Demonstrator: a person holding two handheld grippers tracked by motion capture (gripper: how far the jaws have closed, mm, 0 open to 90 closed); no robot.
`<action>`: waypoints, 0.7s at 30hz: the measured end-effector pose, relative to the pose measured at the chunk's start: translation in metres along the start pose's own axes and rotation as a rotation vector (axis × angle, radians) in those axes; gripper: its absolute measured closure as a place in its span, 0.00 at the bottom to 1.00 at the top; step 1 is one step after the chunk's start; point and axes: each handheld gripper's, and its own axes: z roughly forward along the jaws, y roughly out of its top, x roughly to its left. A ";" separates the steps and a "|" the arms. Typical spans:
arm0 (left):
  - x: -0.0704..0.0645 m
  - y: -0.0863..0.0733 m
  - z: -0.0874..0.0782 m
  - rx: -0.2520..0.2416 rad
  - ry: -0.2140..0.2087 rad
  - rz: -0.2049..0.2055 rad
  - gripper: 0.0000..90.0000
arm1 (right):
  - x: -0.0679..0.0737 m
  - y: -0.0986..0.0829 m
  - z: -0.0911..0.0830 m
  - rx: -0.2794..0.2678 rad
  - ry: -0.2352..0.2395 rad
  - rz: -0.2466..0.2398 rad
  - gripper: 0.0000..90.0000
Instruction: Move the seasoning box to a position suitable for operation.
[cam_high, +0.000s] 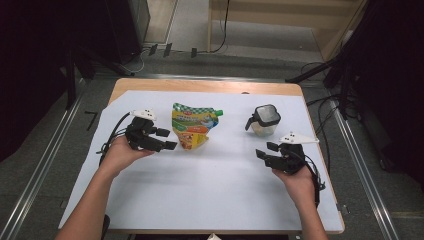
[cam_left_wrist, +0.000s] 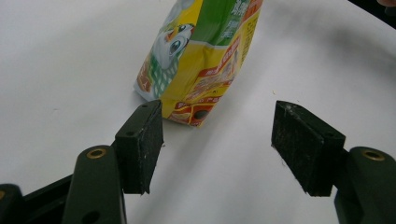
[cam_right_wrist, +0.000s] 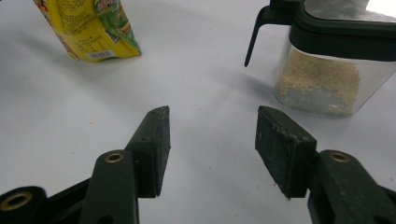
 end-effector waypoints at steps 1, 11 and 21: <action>0.000 0.000 0.000 0.000 -0.005 -0.004 0.39 | 0.000 0.000 0.001 0.004 -0.004 -0.001 0.51; -0.003 -0.002 -0.001 0.008 -0.024 0.002 0.39 | -0.005 0.003 0.002 0.002 -0.028 0.018 0.51; -0.009 -0.003 -0.004 -0.013 -0.011 0.014 0.39 | -0.016 0.007 0.005 0.006 -0.039 0.020 0.54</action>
